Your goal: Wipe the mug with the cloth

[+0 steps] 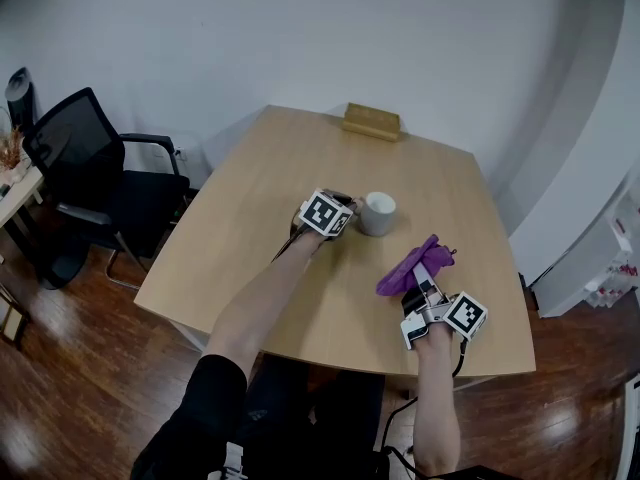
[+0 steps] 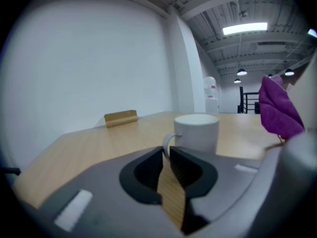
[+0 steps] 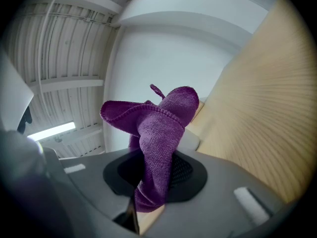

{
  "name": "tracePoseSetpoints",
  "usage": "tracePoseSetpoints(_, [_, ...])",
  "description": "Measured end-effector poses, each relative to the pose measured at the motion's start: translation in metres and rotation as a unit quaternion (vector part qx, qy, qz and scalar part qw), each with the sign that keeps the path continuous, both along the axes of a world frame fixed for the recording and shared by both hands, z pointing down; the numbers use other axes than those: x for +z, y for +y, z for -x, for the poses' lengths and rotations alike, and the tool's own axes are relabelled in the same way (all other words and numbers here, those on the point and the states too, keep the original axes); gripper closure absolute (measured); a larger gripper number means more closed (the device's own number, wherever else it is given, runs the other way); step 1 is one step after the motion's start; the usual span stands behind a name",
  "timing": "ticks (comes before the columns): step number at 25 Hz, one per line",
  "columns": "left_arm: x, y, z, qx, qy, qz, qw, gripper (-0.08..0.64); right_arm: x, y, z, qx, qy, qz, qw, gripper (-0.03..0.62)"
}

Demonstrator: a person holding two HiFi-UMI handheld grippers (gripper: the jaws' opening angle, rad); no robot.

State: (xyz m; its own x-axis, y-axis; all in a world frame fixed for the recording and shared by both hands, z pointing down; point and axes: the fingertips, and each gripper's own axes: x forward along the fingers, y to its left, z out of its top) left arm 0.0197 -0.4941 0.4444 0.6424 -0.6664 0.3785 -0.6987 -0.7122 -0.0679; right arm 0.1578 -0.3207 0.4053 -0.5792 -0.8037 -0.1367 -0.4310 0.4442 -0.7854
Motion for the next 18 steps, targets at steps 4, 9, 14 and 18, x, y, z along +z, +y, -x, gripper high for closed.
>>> tracePoseSetpoints(4, [-0.004, 0.009, -0.002, -0.003, 0.004, 0.002, 1.0, 0.491, -0.005, 0.0, 0.003, -0.007, -0.004, -0.004, 1.0, 0.506])
tracePoseSetpoints(9, [-0.002, 0.019, 0.004, -0.002, 0.017, 0.01, 0.9998, 0.489, -0.001, 0.008, 0.001, -0.003, -0.005, -0.001, 1.0, 0.506])
tracePoseSetpoints(14, [-0.016, 0.037, 0.029, -0.026, 0.066, 0.008, 0.9975, 0.463, -0.001, 0.019, -0.004, 0.004, -0.005, -0.001, 1.0, 0.506])
tracePoseSetpoints(18, [-0.051, 0.08, 0.046, 0.004, 0.205, 0.019, 0.9785, 0.463, -0.005, 0.022, 0.0, 0.0, 0.027, -0.026, 0.999, 0.506])
